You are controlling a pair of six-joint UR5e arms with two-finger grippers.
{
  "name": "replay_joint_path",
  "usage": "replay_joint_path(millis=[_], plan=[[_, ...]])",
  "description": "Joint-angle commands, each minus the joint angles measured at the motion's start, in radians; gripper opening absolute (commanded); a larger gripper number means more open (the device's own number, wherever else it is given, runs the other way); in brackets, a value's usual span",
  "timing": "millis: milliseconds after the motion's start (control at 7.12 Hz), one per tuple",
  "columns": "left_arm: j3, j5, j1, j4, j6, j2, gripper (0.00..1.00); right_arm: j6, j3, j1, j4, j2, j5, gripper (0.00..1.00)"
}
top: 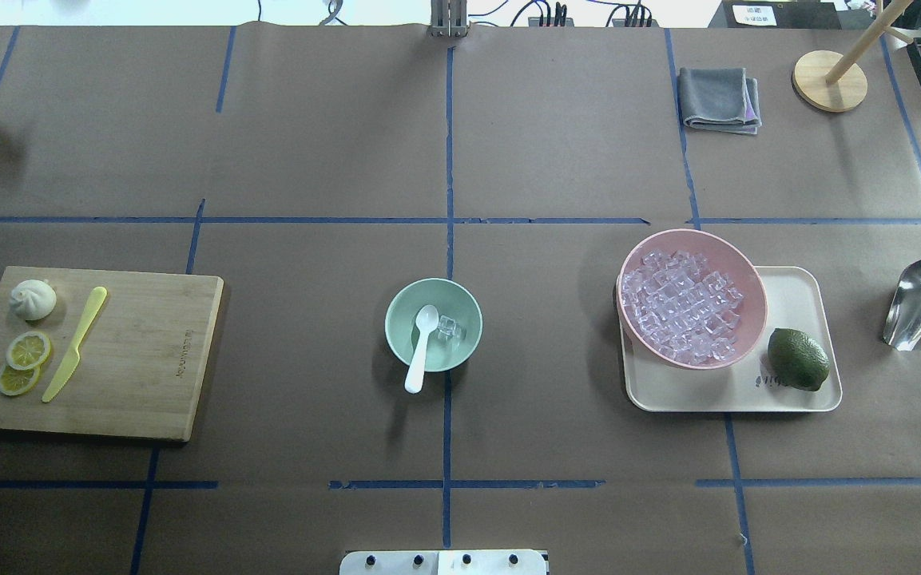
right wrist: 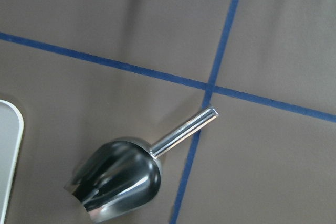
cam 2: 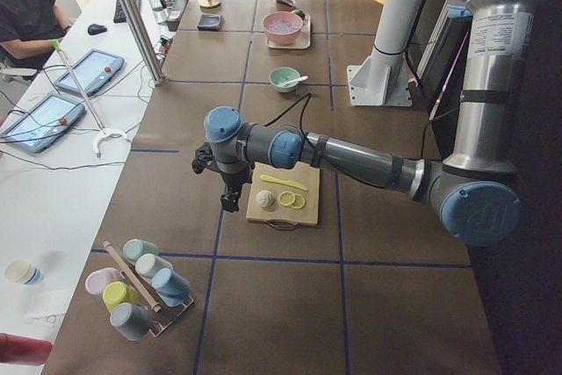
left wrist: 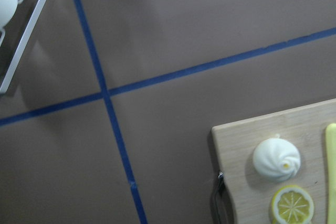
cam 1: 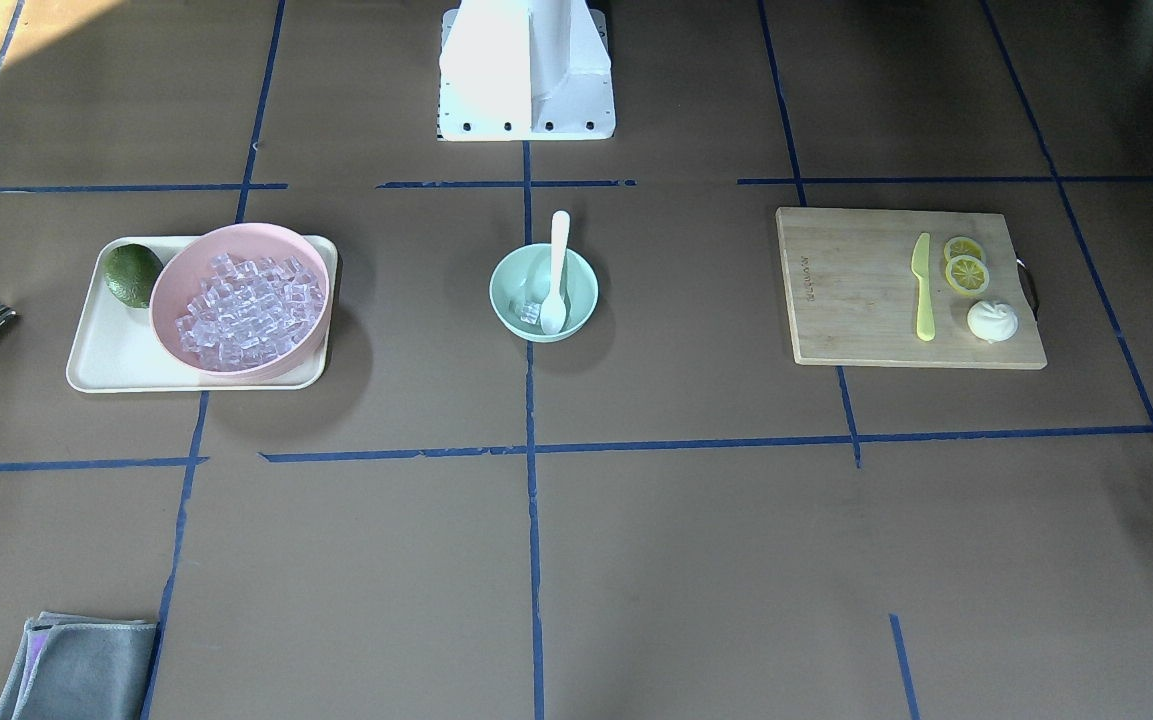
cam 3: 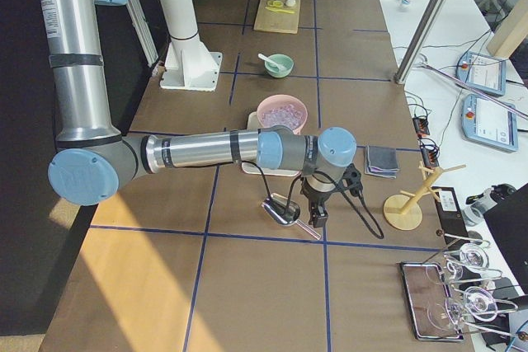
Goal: Put spoon and ice into bowl
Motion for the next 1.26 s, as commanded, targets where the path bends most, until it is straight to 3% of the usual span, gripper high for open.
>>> replay_joint_path(millis=[0, 421, 1123], plan=[[0.009, -0.033, -0.01, -0.008, -0.039, 0.046, 1.0, -0.032, -0.027, 0.04, -0.003, -0.015, -0.001, 0.99], [0.0, -0.013, -0.01, -0.001, -0.117, 0.029, 1.0, -0.032, -0.019, 0.041, 0.0, -0.004, -0.068, 0.99], [0.0, 0.0, -0.02, 0.0, -0.108, 0.03, 1.0, -0.032, -0.019, 0.041, -0.001, -0.012, -0.058, 0.99]])
